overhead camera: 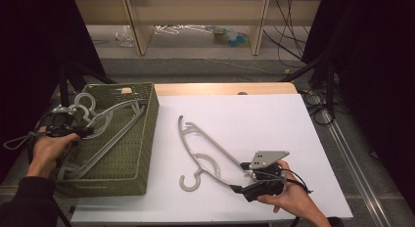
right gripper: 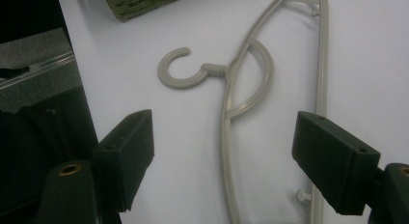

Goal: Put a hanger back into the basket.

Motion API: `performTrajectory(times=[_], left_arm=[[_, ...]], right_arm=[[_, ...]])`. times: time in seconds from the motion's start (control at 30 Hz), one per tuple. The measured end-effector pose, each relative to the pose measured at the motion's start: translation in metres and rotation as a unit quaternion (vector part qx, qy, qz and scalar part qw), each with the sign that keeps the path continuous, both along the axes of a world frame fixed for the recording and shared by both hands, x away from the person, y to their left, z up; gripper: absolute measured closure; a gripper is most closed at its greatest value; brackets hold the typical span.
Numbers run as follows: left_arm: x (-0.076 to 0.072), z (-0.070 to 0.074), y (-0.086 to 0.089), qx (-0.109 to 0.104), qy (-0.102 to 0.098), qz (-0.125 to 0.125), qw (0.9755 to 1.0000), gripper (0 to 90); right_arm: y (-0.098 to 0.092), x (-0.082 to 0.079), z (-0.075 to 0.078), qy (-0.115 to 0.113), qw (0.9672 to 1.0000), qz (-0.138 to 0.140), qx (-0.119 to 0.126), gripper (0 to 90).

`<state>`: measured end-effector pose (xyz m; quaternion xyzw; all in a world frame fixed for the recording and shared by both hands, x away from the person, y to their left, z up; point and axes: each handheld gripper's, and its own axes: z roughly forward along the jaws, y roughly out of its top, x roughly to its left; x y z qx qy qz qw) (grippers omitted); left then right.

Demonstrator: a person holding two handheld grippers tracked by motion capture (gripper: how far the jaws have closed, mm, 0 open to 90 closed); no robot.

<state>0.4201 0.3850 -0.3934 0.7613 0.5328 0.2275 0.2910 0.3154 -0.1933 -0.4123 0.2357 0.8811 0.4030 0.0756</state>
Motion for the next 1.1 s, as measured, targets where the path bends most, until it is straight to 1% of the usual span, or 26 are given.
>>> performTrajectory(times=[0.03,0.07,0.1,0.13,0.17,0.2,0.23,0.3,0.4,0.43,0.47,0.5,0.53,0.57,0.6,0.63,0.67,0.7,0.73,0.77,0.8,0.87,0.93,0.97,1.03,1.1], left_arm=[[0.001,-0.003,0.002,-0.003,-0.009,-0.018,0.9998,74.5],[0.002,-0.003,0.005,0.023,-0.004,-0.028,0.9993,79.0],[0.002,-0.003,0.005,0.023,-0.004,-0.028,0.9993,79.9],[0.0,-0.005,0.005,0.02,0.0,-0.009,0.9998,79.9],[0.001,-0.008,0.008,0.015,0.004,-0.018,0.9997,81.8],[0.001,-0.01,0.008,0.005,0.006,-0.006,0.9999,83.1],[0.002,-0.011,0.011,0.018,0.006,-0.021,0.9996,83.5],[0.002,-0.013,0.012,0.016,0.004,-0.022,0.9996,83.2],[-0.001,-0.009,0.011,0.015,0.002,-0.015,0.9998,80.6],[-0.001,-0.009,0.01,0.009,-0.007,-0.015,0.9998,78.9],[-0.005,-0.005,0.008,-0.001,-0.009,-0.004,1.0,77.4],[-0.005,-0.005,0.008,-0.001,-0.009,-0.004,1.0,75.7],[-0.006,-0.003,0.005,-0.015,-0.02,-0.001,0.9997,75.7],[-0.013,0.003,0.003,-0.021,-0.024,0.005,0.9995,69.8],[-0.017,0.006,0.001,-0.027,-0.032,0.004,0.9991,67.4],[-0.02,0.009,-0.001,-0.037,-0.045,0.004,0.9983,64.2],[-0.02,0.009,-0.001,-0.037,-0.045,0.004,0.9983,60.6],[-0.026,0.013,-0.006,-0.052,-0.053,0.027,0.9969,60.6],[-0.033,0.018,-0.011,-0.068,-0.073,0.03,0.9946,53.2],[-0.033,0.018,-0.011,-0.068,-0.073,0.03,0.9946,51.4],[-0.038,0.021,-0.014,-0.074,-0.081,0.032,0.9934,51.4],[-0.048,0.027,-0.024,-0.088,-0.101,0.024,0.9907,46.3],[-0.055,0.029,-0.032,-0.096,-0.108,0.013,0.9895,40.4],[-0.057,0.029,-0.036,-0.1,-0.11,0.008,0.9888,40.4],[-0.063,0.031,-0.045,-0.122,-0.119,-0.004,0.9853,37.1],[-0.068,0.031,-0.055,-0.129,-0.127,-0.014,0.9834,35.2]], right_arm=[[0.0,0.0,0.0,0.001,1.0,0.001,-0.001,23.8],[0.0,0.0,0.0,0.002,1.0,0.002,-0.002,23.9],[0.001,0.0,0.0,0.002,1.0,0.002,-0.001,23.9],[0.001,0.0,0.0,0.002,1.0,0.002,-0.001,23.9],[0.001,0.0,0.0,0.002,1.0,0.002,-0.002,23.9],[0.001,-0.001,0.0,0.001,1.0,0.0,-0.001,23.9],[0.001,-0.001,0.0,0.001,1.0,0.0,-0.001,23.9],[0.001,0.0,0.0,0.002,1.0,0.002,-0.001,23.9],[0.0,0.001,-0.001,0.002,1.0,0.001,-0.002,23.9],[0.0,0.001,-0.001,0.001,1.0,0.0,-0.002,23.9],[0.0,0.001,-0.001,0.002,1.0,0.001,-0.002,23.9],[0.0,0.001,-0.001,0.002,1.0,0.001,-0.002,23.9],[0.0,0.001,-0.001,0.002,1.0,0.001,-0.002,23.9],[0.0,0.001,-0.001,0.0,1.0,0.001,-0.001,23.9],[0.0,0.0,-0.001,0.0,1.0,-0.001,-0.001,23.9],[0.0,0.0,-0.001,0.002,1.0,-0.001,-0.001,23.9],[0.0,0.0,-0.001,0.002,1.0,-0.001,-0.001,23.9],[0.0,0.0,-0.001,0.002,1.0,-0.001,-0.001,23.9],[0.0,0.0,-0.002,0.002,1.0,-0.003,-0.001,23.9],[0.0,0.0,-0.002,0.002,1.0,-0.003,-0.001,23.9],[0.001,0.0,-0.002,0.003,1.0,-0.003,-0.002,23.9],[0.001,0.001,-0.002,0.001,1.0,-0.002,-0.002,23.9],[0.001,0.001,-0.002,0.001,1.0,-0.005,-0.002,23.9],[0.001,0.001,-0.002,0.001,1.0,-0.005,-0.002,23.9],[0.001,0.001,-0.003,0.001,1.0,-0.003,-0.001,23.9],[0.001,0.001,-0.003,0.0,1.0,-0.004,-0.001,23.8]])
